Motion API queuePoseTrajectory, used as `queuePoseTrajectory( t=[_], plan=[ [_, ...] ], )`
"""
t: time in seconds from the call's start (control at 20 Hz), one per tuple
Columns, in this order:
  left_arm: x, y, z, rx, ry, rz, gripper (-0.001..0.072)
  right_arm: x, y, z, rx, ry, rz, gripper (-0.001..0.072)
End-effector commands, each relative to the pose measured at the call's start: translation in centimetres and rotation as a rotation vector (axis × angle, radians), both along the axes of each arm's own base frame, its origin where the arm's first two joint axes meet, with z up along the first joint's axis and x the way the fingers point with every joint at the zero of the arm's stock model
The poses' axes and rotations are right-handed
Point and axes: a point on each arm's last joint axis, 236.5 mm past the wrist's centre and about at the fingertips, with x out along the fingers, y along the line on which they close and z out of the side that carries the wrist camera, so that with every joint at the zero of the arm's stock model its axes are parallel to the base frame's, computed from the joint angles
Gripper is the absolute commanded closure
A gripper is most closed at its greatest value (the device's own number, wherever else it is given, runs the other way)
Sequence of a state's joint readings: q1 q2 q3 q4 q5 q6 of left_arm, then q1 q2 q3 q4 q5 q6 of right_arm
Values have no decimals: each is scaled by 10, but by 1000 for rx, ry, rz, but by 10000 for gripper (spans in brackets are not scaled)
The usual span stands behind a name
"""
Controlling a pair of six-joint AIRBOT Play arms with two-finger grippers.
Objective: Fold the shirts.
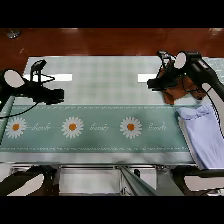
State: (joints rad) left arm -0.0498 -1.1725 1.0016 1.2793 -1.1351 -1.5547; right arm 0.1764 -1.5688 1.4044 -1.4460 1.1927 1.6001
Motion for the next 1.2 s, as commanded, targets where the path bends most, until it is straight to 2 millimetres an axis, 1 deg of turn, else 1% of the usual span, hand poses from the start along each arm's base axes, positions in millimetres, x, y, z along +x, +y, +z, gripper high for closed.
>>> queuePoseTrajectory(
  t=[0.0,0.65,0.8,0.85,0.9,0.95,1.0,1.05,1.1,1.15],
  plan=[
    [0,0,0,0,0,1,681,0,0,0,0,0,0,681],
    [0,0,0,0,-1,1,681,1,0,0,1,-2,0,680],
    [2,1,0,0,-8,4,681,4,0,1,2,-18,-2,680],
    [3,1,-1,1,-8,4,681,10,0,2,1,-43,-3,678],
    [10,1,-2,0,-31,17,641,17,-3,5,-11,-73,-3,628],
    [17,2,-2,1,-51,24,366,24,-6,9,-22,-104,-5,339],
    [23,3,-3,5,-72,32,16,36,-9,18,-39,-153,-6,73],
    [31,6,-2,14,-99,39,4,51,-18,30,-75,-213,-11,81],
    [38,10,0,30,-130,43,4,67,-33,46,-123,-281,-36,81],
    [44,11,2,35,-157,49,4,83,-56,62,-178,-348,-86,81]
  ],
)
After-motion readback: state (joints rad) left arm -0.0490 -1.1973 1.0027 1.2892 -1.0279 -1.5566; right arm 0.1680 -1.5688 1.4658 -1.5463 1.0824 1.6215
